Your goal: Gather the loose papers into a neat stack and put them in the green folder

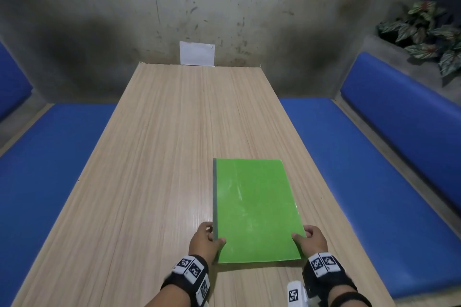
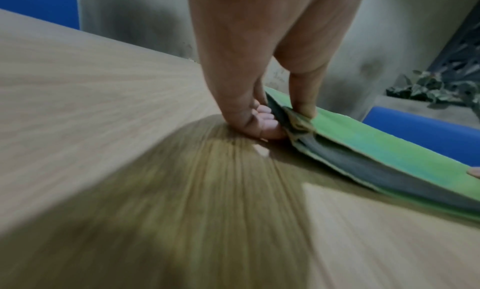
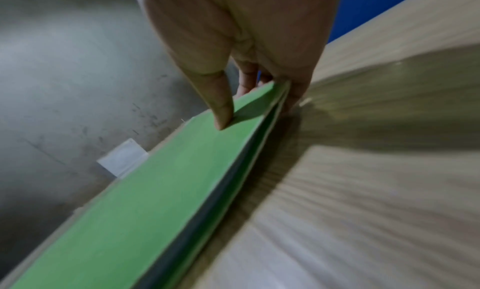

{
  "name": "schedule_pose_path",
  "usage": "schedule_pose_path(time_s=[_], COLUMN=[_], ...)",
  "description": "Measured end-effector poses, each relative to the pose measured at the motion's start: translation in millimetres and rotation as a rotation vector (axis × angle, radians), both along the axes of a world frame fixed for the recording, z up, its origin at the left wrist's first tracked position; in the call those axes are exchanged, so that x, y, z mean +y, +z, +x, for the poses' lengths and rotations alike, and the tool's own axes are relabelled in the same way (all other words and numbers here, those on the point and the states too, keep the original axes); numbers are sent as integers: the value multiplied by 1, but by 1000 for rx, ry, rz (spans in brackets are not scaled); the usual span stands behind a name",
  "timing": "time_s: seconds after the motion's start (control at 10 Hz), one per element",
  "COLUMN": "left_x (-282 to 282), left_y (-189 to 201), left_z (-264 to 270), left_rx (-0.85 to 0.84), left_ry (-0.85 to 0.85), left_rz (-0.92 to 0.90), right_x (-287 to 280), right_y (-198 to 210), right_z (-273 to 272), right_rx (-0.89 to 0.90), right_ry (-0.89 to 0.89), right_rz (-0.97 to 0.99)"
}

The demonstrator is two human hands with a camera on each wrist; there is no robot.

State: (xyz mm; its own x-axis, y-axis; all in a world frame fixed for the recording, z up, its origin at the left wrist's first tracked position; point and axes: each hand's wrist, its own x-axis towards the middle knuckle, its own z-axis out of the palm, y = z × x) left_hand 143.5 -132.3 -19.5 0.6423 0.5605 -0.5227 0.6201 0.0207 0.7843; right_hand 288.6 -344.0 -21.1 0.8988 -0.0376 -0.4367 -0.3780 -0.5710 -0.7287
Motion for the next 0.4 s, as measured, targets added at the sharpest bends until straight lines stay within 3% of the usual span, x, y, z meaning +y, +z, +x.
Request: schedule_pose_path(time_s=[0.4], left_x=[-4], left_y=[-1], left_z=[0], left_rx=[-22], left_ry=[7], left_rz=[23], right_x=[-3], right_y=[-11], right_z=[-2], right_rx=[-31], right_ry=[18], right_rz=[-125])
